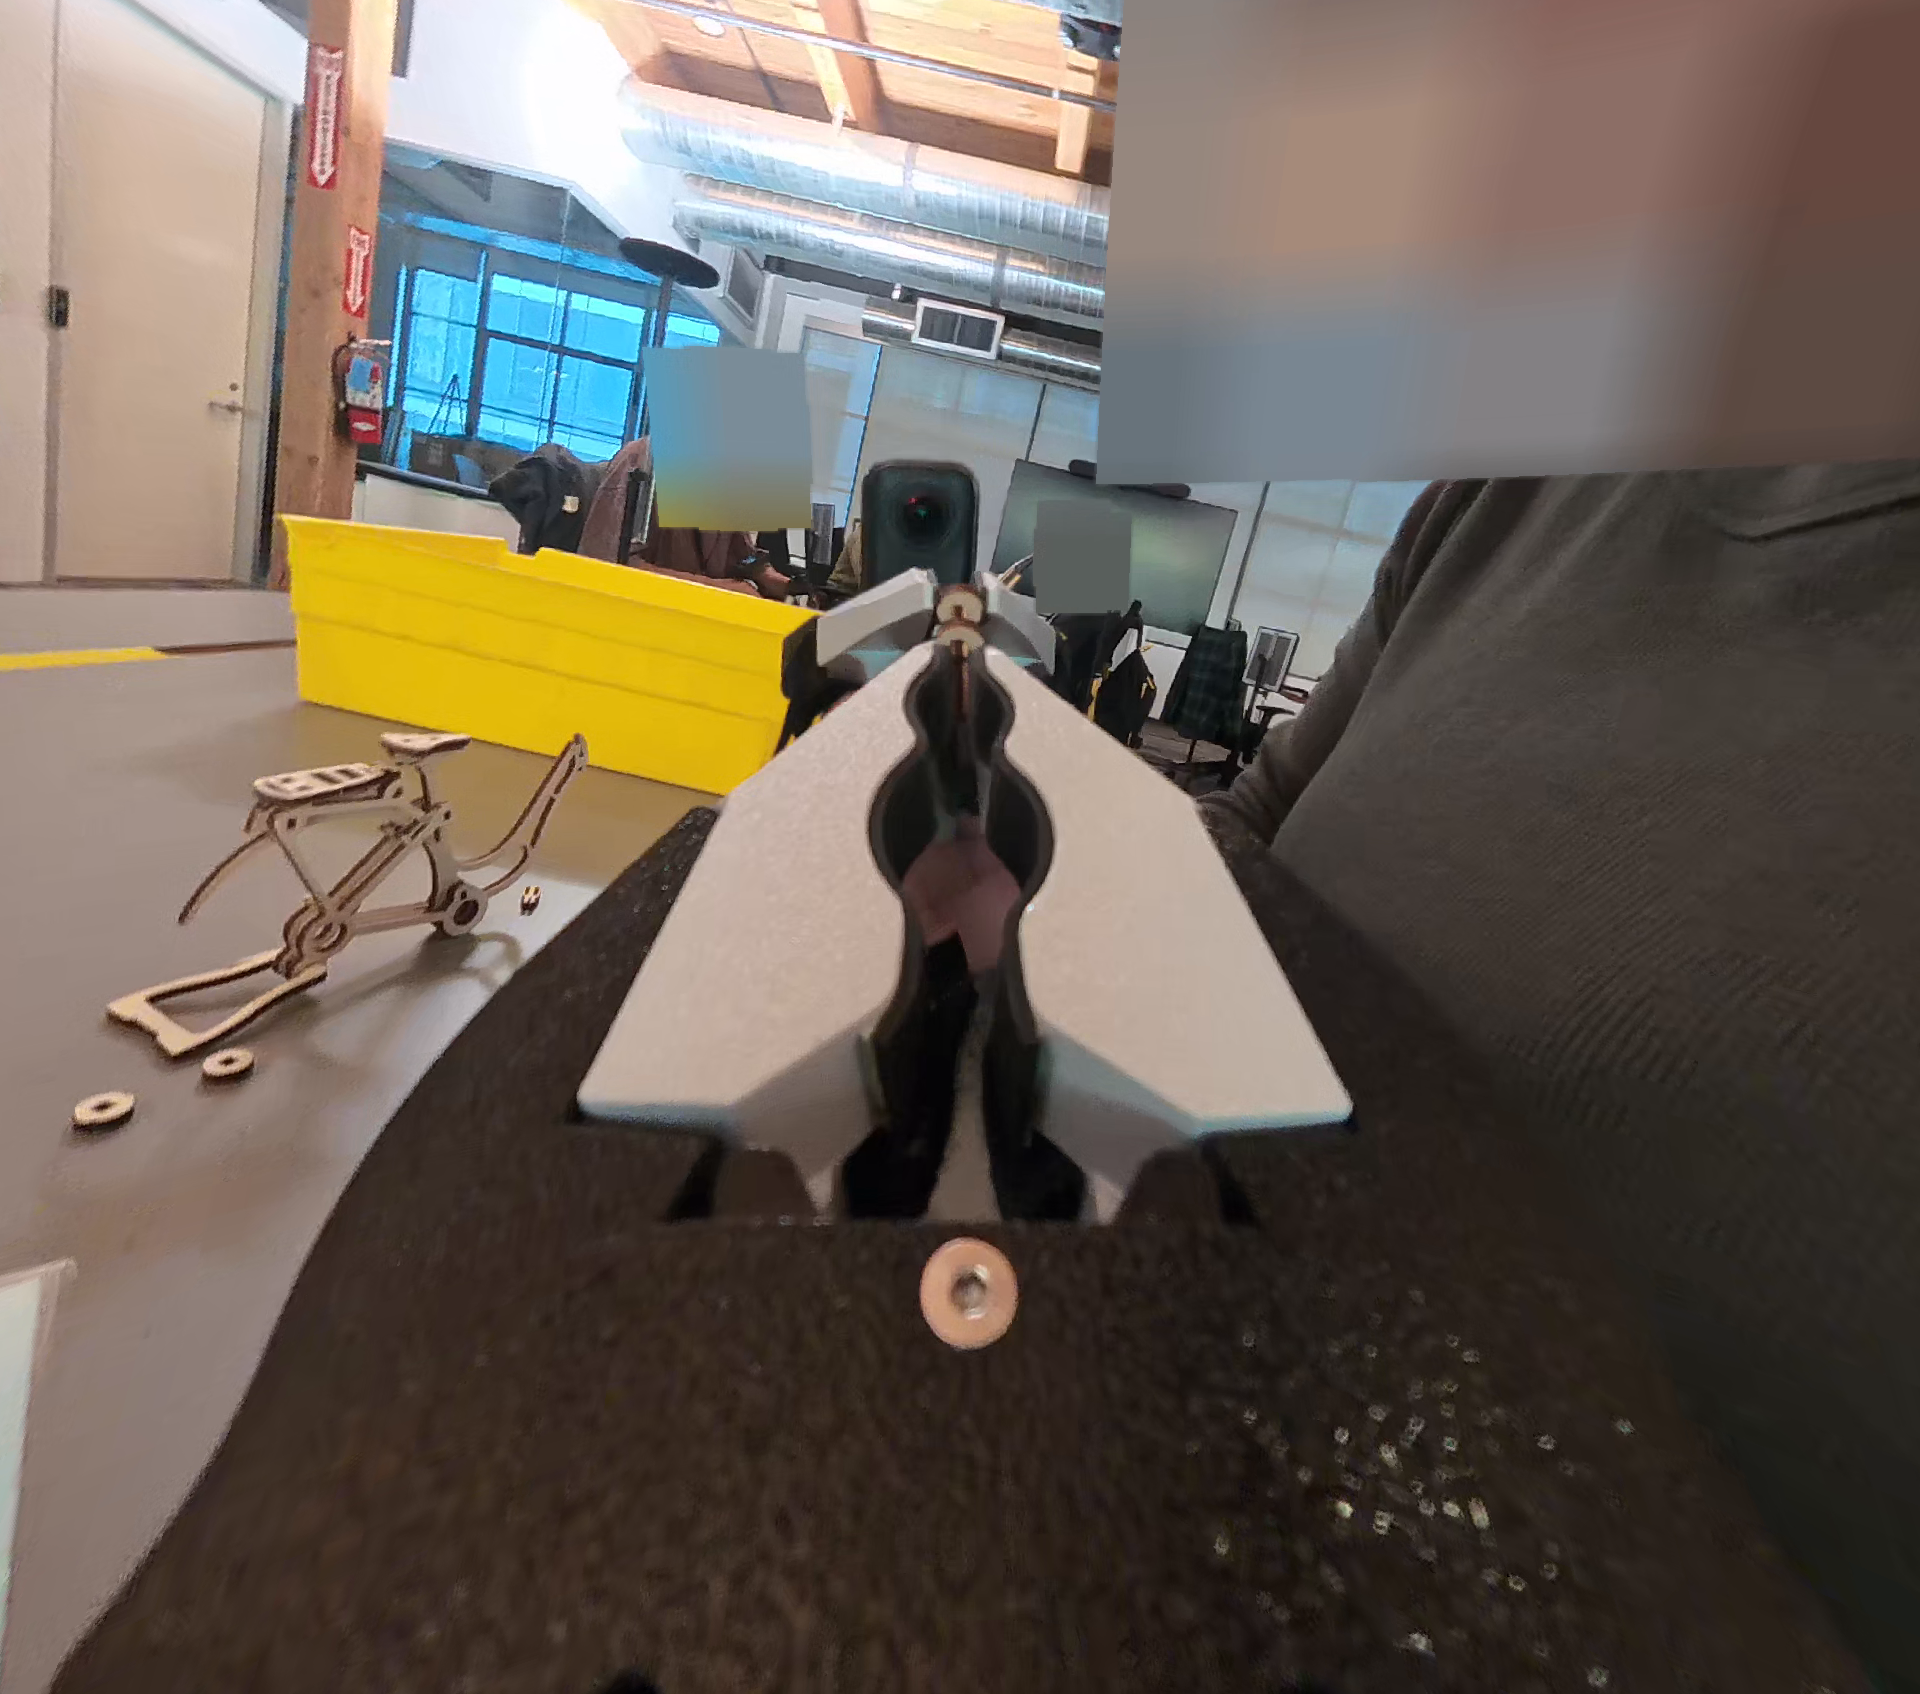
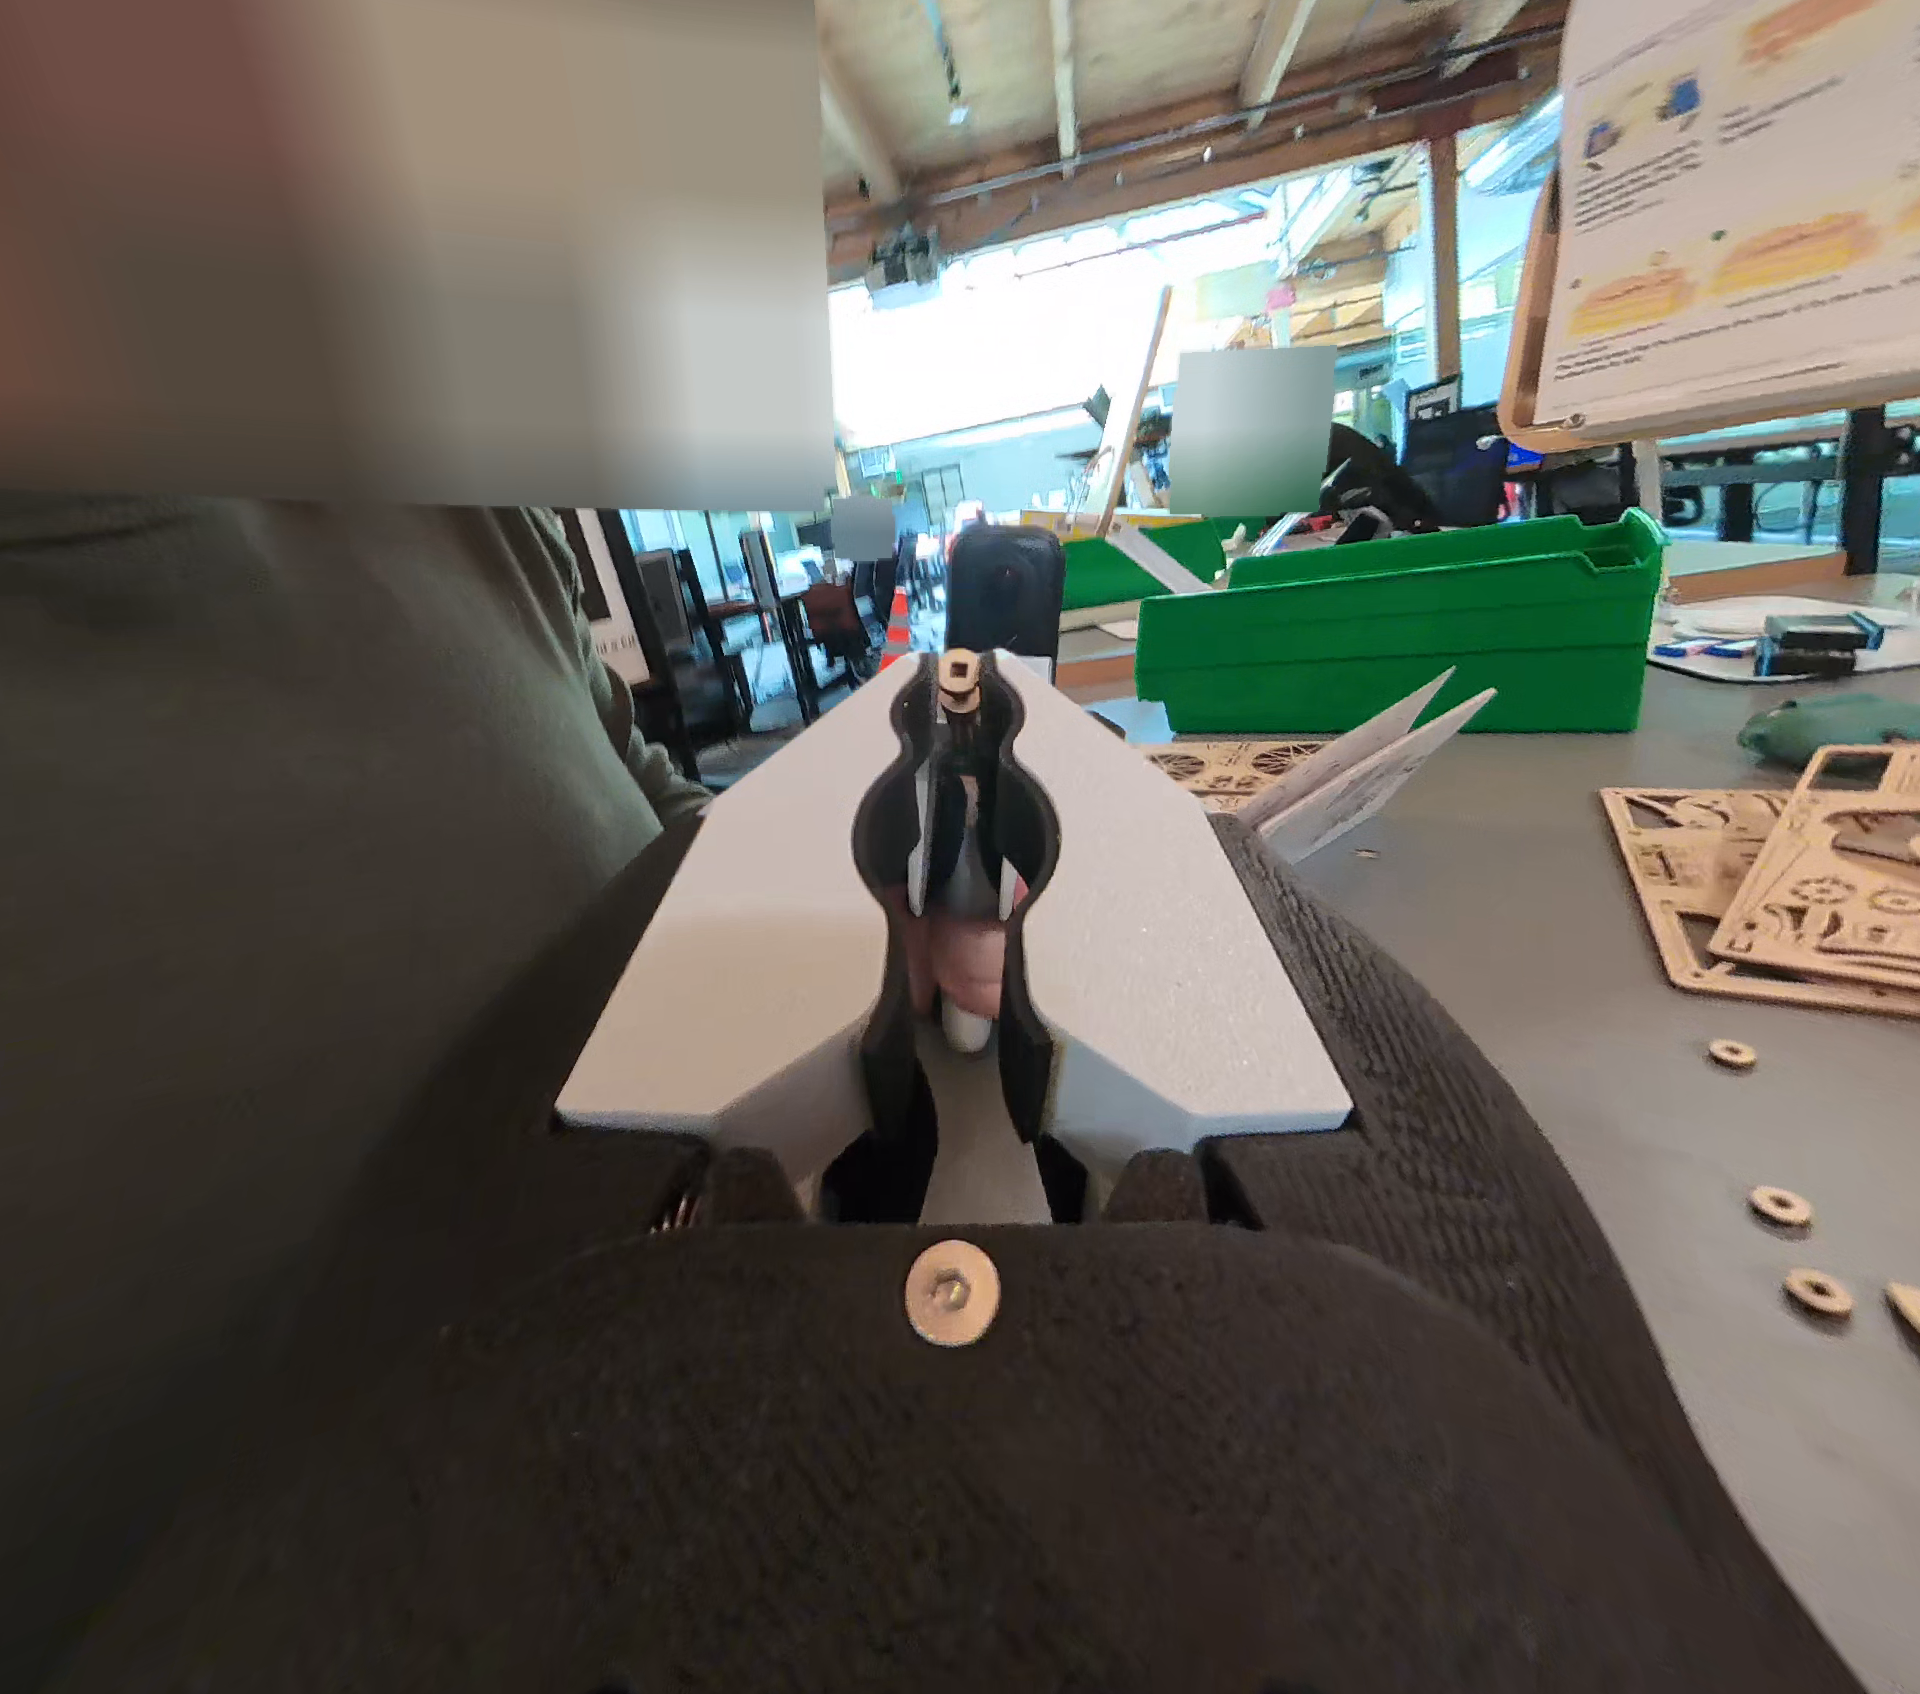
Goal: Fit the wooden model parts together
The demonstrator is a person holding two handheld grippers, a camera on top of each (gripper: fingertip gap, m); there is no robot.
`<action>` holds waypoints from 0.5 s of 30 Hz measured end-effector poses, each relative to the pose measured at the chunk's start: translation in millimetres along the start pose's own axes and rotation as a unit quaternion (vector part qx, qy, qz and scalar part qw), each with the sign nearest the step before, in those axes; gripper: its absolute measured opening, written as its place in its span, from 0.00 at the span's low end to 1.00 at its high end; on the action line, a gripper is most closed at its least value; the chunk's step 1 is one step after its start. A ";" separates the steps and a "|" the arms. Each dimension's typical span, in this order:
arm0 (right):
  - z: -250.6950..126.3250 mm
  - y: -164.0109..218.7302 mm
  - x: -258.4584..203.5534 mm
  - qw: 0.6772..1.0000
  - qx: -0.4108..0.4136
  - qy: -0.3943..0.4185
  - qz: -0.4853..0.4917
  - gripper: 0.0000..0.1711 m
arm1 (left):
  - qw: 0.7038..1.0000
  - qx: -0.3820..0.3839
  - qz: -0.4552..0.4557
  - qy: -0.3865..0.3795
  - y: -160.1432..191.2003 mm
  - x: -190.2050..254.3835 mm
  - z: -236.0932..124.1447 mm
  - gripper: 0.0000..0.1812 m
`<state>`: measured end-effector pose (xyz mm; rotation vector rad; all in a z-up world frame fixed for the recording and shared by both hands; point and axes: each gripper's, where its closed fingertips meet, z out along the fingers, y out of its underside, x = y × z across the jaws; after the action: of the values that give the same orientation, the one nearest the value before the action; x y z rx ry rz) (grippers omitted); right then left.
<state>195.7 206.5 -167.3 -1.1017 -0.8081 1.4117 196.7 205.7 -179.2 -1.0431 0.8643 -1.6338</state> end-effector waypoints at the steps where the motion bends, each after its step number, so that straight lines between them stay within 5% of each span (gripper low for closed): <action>1: -0.3 0.5 1.0 1.000 0.005 -0.003 0.009 0.04 | 1.000 -0.001 -0.007 0.002 0.3 -0.6 -0.2 0.00; 15: -7.8 4.1 24.4 0.986 0.061 -0.016 0.157 0.03 | 0.998 -0.019 -0.029 -0.061 6.7 -22.4 1.1 0.00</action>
<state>202.9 229.1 -178.0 -1.1493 -0.5778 1.7213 203.6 225.4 -189.9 -1.1923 0.7925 -1.5883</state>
